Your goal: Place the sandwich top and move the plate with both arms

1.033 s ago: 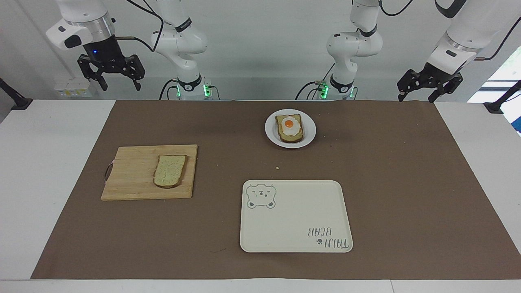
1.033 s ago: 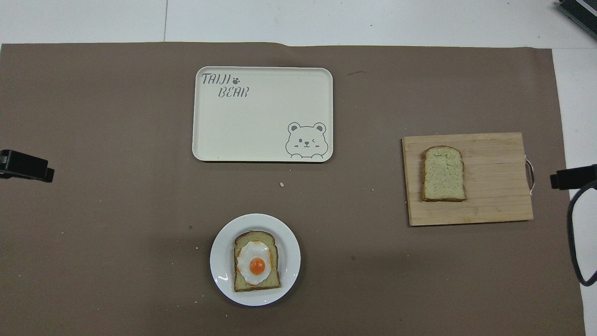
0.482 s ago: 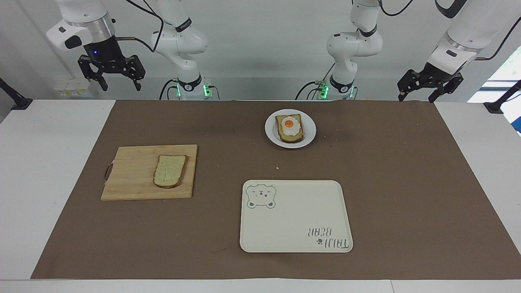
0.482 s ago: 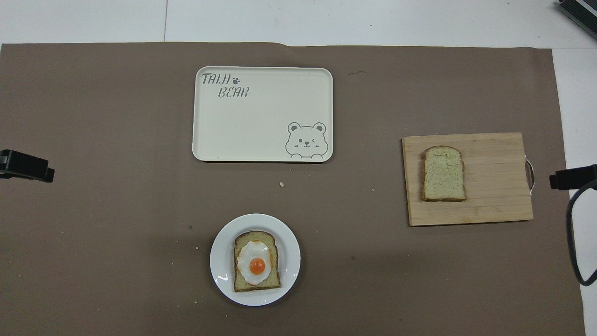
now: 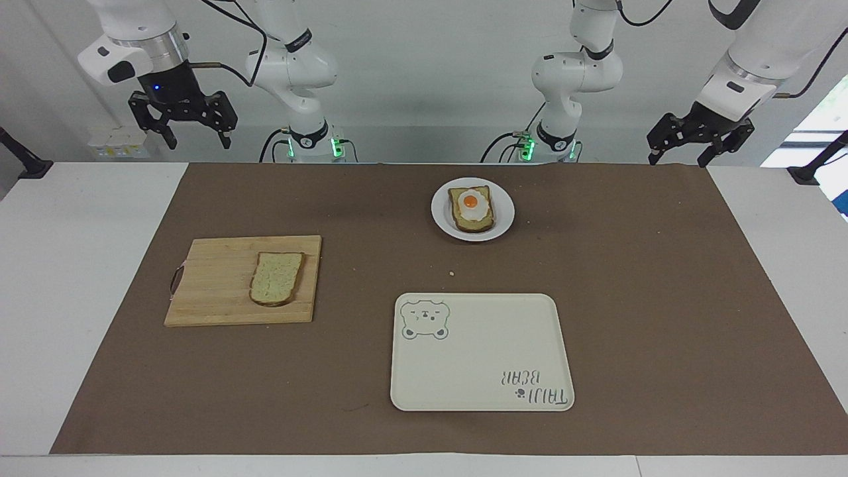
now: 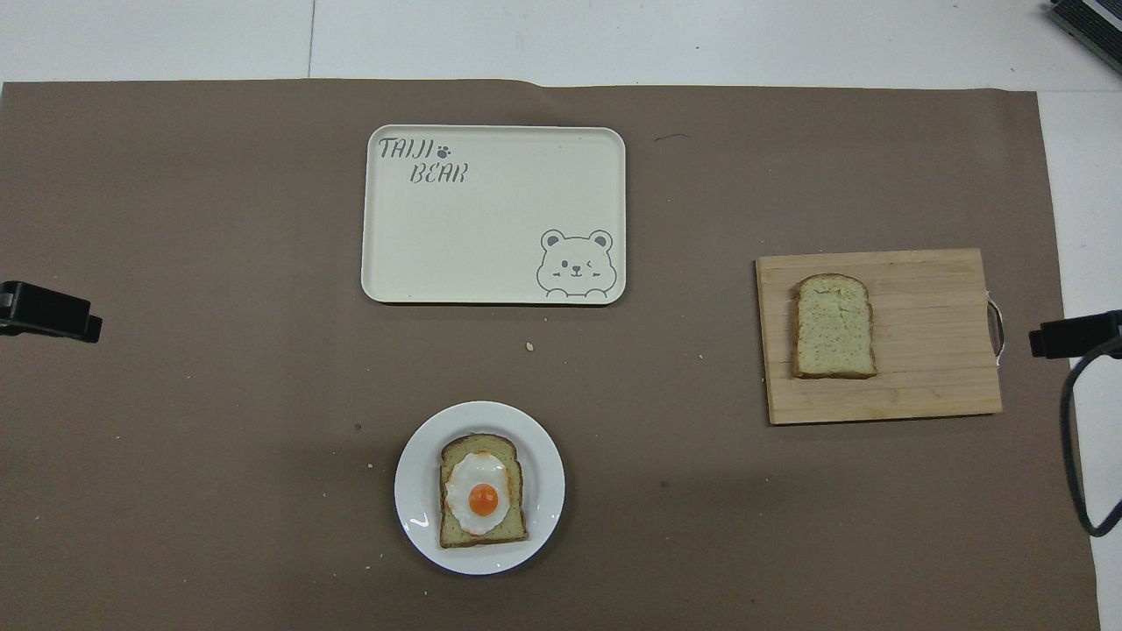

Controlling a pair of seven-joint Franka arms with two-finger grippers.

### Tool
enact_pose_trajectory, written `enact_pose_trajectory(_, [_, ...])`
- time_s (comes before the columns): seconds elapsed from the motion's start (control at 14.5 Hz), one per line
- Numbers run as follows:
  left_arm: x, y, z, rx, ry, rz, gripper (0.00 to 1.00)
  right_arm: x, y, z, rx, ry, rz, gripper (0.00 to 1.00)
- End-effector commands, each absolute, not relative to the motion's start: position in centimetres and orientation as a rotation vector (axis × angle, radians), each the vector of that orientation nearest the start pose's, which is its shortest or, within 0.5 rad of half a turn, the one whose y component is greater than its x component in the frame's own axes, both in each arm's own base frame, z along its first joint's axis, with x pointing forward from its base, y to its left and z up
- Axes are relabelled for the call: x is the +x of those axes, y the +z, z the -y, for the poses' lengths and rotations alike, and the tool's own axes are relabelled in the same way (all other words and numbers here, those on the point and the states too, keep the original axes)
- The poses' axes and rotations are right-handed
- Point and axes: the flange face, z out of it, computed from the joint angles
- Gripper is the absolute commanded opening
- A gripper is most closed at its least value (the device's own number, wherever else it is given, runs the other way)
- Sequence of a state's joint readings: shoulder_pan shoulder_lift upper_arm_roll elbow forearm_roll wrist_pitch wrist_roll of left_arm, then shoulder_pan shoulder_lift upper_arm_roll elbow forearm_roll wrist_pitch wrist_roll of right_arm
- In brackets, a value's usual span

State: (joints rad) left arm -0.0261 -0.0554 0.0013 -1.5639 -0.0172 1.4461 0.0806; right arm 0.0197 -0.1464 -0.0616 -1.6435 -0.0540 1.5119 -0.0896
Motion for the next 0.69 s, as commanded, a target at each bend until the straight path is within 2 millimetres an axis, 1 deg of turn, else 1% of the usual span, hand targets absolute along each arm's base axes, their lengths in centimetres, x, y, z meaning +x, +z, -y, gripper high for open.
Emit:
enact_pose_trajectory(0.0, [51.80, 65.03, 1.16, -3.141, 0.104, -0.148, 1.00, 49.67, 66.24, 3.11, -3.170, -0.040, 0.097, 1.00])
enact_pose_trajectory(0.62, [51.80, 65.03, 1.16, -3.141, 0.104, -0.148, 1.00, 50.05, 66.02, 3.19, -3.171, -0.054, 0.098, 1.00])
